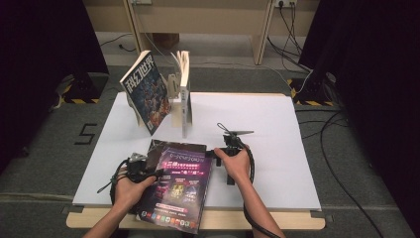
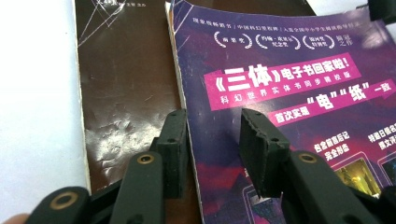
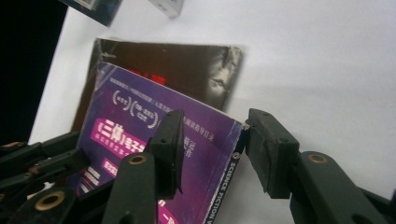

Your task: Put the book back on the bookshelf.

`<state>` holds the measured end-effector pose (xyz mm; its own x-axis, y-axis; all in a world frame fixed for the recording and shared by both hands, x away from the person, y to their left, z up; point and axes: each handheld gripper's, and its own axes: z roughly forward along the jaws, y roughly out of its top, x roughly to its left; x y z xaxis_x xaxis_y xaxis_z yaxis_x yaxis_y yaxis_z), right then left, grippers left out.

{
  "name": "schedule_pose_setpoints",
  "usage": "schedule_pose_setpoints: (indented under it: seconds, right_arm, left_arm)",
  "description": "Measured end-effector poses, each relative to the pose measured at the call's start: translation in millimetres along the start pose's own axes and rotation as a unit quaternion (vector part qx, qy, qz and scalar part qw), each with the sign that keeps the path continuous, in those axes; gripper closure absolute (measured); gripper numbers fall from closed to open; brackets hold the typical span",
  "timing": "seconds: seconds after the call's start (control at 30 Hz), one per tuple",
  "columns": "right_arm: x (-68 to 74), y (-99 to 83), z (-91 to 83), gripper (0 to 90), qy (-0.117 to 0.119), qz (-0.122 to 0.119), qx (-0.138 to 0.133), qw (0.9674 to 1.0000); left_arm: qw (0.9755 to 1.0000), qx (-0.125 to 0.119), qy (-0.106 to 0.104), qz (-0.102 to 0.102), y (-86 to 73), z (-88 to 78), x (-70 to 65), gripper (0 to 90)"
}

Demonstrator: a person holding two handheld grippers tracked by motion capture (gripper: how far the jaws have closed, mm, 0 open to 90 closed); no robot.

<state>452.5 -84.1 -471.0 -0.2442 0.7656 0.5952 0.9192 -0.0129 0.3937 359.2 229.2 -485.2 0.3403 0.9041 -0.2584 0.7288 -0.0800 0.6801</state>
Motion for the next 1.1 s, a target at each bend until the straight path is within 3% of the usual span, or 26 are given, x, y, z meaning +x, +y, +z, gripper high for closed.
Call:
schedule_pose_setpoints:
  seconds: [0.1,0.3,0.57,0.6,0.67,0.83,1.0,1.1]
  right_arm:
    - [-3.0,-1.9,1.2,56.8,0.002,0.015,0.003,0.9999]
    - [-7.1,-4.6,3.7,56.0,-0.001,0.013,0.005,0.9999]
    - [-9.7,-9.2,3.1,55.4,0.024,0.035,0.013,0.9990]
    - [-7.5,-10.2,4.2,55.4,0.030,0.040,0.019,0.9986]
    - [-3.4,-12.1,5.8,56.0,0.024,0.029,0.021,0.9991]
    - [13.2,-9.5,-2.3,72.2,0.021,0.004,0.016,0.9997]
    - [36.5,-2.1,-13.9,80.6,0.036,-0.027,0.002,0.9990]
    - [50.1,0.8,-21.5,83.4,0.045,-0.031,-0.018,0.9983]
  left_arm:
    - [1.0000,-0.002,0.001,0.000,-0.4,0.3,-0.4,61.9]
    - [1.0000,-0.003,0.000,-0.001,-0.6,0.4,-0.5,61.8]
    - [1.0000,-0.003,0.000,0.000,-0.5,0.5,-0.5,61.8]
    - [1.0000,-0.003,0.000,0.000,-0.5,0.5,-0.6,61.8]
    - [1.0000,-0.003,0.000,0.001,-0.6,0.5,-0.7,61.8]
    - [1.0000,-0.003,0.002,0.003,-0.6,0.1,-0.3,61.8]
    - [1.0000,-0.004,-0.003,0.001,-0.9,-0.9,2.3,61.6]
    - [0.9998,-0.008,-0.016,-0.007,0.7,-3.1,5.1,59.4]
